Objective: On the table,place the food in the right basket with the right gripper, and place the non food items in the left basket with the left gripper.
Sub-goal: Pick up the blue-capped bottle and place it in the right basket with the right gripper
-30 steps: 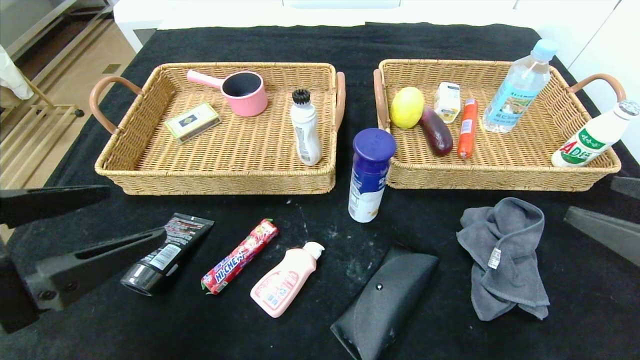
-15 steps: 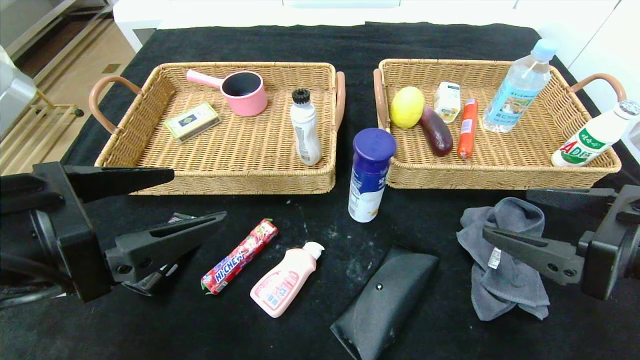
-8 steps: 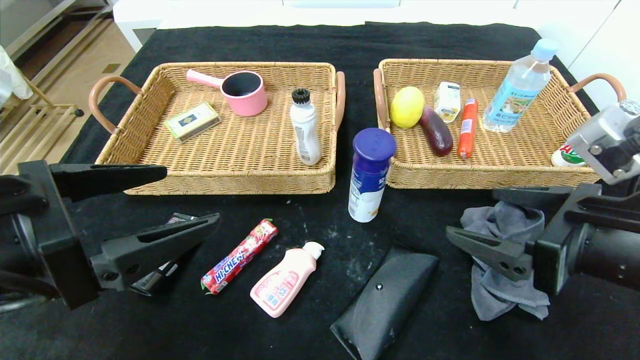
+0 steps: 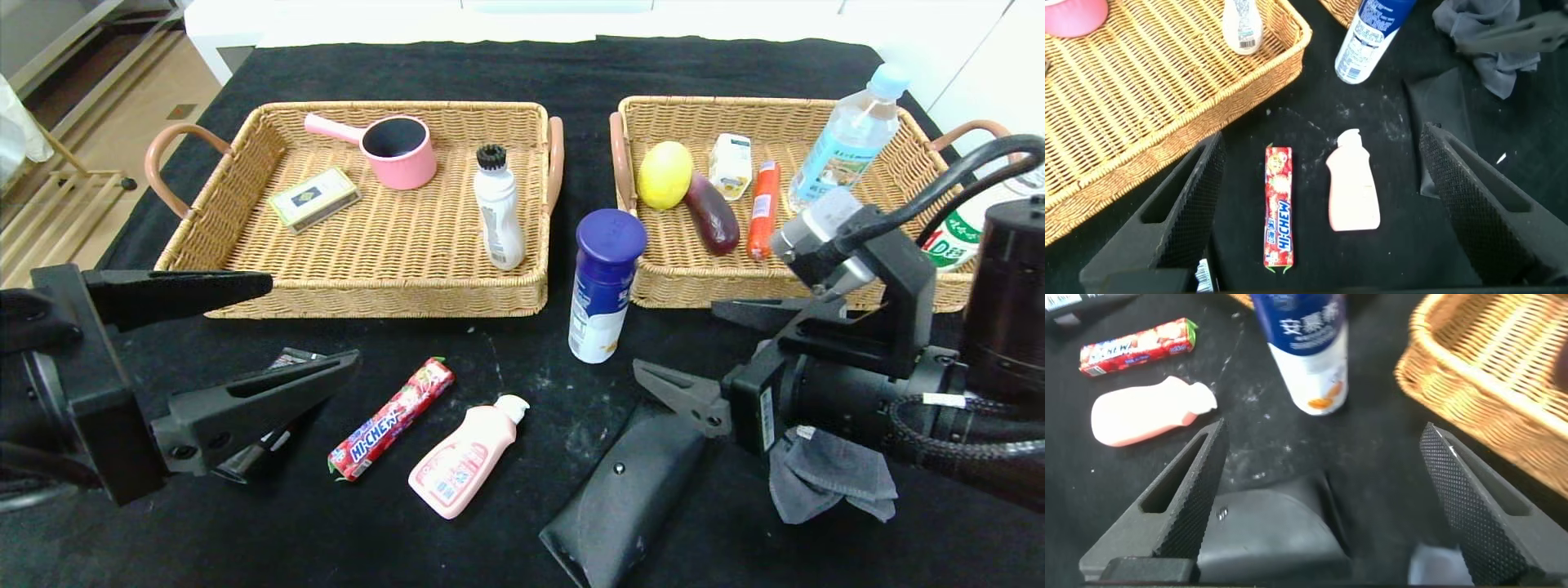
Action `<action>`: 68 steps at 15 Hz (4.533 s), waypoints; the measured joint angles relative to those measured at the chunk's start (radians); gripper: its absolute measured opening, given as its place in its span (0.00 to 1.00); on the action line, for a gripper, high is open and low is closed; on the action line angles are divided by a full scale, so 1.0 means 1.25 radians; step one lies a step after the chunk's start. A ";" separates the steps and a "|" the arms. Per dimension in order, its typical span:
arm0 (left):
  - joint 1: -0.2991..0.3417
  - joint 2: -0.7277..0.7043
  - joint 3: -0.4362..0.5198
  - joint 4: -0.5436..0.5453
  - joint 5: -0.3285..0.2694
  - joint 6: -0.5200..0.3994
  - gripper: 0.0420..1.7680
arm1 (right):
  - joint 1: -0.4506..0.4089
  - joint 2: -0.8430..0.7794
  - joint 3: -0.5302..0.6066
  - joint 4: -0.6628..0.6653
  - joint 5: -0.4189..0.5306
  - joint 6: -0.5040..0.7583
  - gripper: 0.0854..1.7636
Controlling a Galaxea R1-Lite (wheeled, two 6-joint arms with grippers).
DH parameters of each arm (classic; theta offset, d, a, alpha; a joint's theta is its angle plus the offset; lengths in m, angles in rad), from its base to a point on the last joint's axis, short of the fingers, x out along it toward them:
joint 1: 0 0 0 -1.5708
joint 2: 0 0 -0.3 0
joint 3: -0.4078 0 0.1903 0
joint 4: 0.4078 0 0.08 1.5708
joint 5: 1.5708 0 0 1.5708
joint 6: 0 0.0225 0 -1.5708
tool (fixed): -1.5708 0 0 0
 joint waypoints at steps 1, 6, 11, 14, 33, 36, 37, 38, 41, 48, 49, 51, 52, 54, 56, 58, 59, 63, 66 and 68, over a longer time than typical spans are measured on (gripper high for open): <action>0.000 0.000 0.000 0.000 0.000 0.000 0.97 | 0.005 0.016 -0.011 -0.002 -0.001 -0.006 0.97; 0.001 0.002 0.000 0.000 0.000 -0.002 0.97 | 0.022 0.093 -0.058 -0.091 -0.035 -0.017 0.97; 0.001 0.006 0.000 0.000 -0.003 -0.004 0.97 | 0.029 0.148 -0.115 -0.110 -0.057 -0.016 0.97; 0.001 0.007 0.001 0.000 -0.005 -0.004 0.97 | 0.030 0.173 -0.137 -0.149 -0.066 -0.016 0.97; 0.001 0.013 0.002 0.000 -0.006 -0.005 0.97 | 0.035 0.264 -0.223 -0.203 -0.059 -0.011 0.57; 0.001 0.013 0.004 0.000 -0.007 -0.005 0.97 | 0.036 0.264 -0.223 -0.203 -0.059 -0.011 0.46; 0.001 0.013 0.004 0.000 -0.007 -0.005 0.97 | 0.036 0.264 -0.223 -0.203 -0.059 -0.011 0.45; 0.001 0.013 0.004 0.000 -0.007 -0.005 0.97 | 0.036 0.264 -0.223 -0.202 -0.059 -0.011 0.45; 0.001 0.013 0.002 0.000 -0.006 -0.005 0.97 | 0.037 0.263 -0.223 -0.202 -0.056 -0.011 0.45; 0.002 0.012 0.002 0.000 -0.006 -0.006 0.97 | 0.043 0.253 -0.236 -0.187 -0.059 -0.017 0.45; 0.002 0.012 0.002 0.000 -0.006 -0.006 0.97 | 0.046 0.250 -0.245 -0.178 -0.061 -0.020 0.45; 0.003 0.012 0.002 0.000 -0.006 -0.007 0.97 | 0.052 0.241 -0.265 -0.148 -0.062 -0.022 0.45; 0.003 0.012 0.002 0.000 -0.006 -0.006 0.97 | 0.054 0.234 -0.279 -0.128 -0.062 -0.022 0.45; 0.002 0.012 0.002 0.000 -0.006 -0.006 0.97 | 0.056 0.220 -0.314 -0.087 -0.063 -0.022 0.45; 0.002 0.010 0.001 0.000 -0.006 -0.007 0.97 | 0.057 0.207 -0.363 -0.051 -0.082 -0.022 0.45; 0.002 0.009 0.001 0.000 -0.006 -0.007 0.97 | 0.051 0.194 -0.410 -0.023 -0.105 -0.022 0.45; 0.002 0.008 0.001 0.000 -0.006 -0.007 0.97 | 0.044 0.186 -0.429 -0.004 -0.110 -0.022 0.45; 0.002 0.007 0.000 0.000 -0.006 -0.007 0.97 | -0.020 0.159 -0.472 0.016 -0.115 -0.022 0.45; 0.003 0.006 0.000 0.000 -0.006 -0.007 0.97 | -0.077 0.143 -0.489 0.036 -0.115 -0.022 0.45; 0.002 0.005 0.000 0.000 -0.006 -0.007 0.97 | -0.120 0.135 -0.493 0.037 -0.114 -0.021 0.45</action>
